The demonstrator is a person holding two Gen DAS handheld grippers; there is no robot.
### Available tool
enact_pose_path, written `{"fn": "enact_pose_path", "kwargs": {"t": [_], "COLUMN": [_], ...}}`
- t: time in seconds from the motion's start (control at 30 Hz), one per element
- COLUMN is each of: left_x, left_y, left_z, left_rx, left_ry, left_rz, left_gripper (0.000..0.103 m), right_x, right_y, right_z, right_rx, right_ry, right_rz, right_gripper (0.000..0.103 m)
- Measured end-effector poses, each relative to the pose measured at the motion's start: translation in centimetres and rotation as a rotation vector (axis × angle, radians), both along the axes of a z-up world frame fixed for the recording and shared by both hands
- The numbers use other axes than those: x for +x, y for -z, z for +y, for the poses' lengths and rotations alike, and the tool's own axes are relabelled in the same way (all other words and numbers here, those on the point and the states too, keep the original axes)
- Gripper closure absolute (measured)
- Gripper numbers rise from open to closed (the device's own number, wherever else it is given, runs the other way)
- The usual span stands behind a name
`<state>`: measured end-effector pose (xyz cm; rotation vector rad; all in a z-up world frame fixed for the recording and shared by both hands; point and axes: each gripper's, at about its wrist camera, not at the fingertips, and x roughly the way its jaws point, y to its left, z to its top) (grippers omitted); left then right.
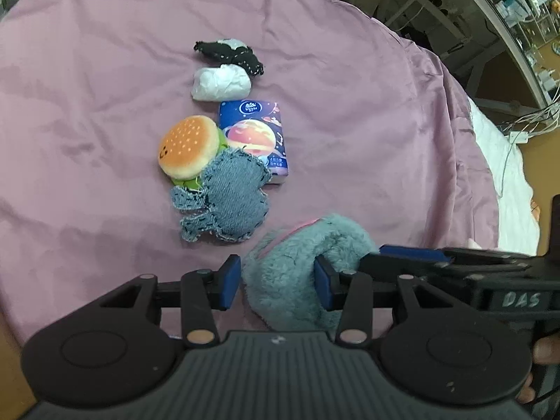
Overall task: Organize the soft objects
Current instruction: 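Close the right gripper on the grey plush toy and lift it, then carry the grey plush toy with the right gripper over the cardboard box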
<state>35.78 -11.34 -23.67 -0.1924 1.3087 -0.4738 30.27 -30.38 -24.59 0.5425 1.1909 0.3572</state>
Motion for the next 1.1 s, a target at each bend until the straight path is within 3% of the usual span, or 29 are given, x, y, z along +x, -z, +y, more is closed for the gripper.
{"fn": "enact_pose_path", "kwargs": {"t": [0.07, 0.13, 0.6, 0.9, 1.1], "left_x": [0.1, 0.1, -2.2, -5.5, -7.9], "left_y": [0.2, 0.1, -6.8, -11.7, -13.5], "left_z": [0.2, 0.3, 2.2, 5.9, 9.5], "left_rx": [-0.028, -0.033, -0.036, -0.043, -0.032], "left_ry": [-0.002, 0.0, -0.012, -0.067, -0.117], "left_rz": [0.012, 0.004, -0.167, -0.269, -0.3], "left_gripper": [0.076, 0.079, 0.08, 0.08, 0.08], "right_x": [0.1, 0.2, -1.5, -3.4, -4.5], "right_y": [0.4, 0.1, -6.3, -10.9, -11.9], "right_z": [0.2, 0.2, 2.2, 6.1, 9.5], "right_rx": [0.012, 0.018, 0.014, 0.031, 0.06], "right_ry": [0.001, 0.004, -0.021, -0.076, -0.113], "right_rz": [0.01, -0.002, -0.137, -0.234, -0.277], "right_gripper": [0.05, 0.054, 0.057, 0.057, 0.057]}}
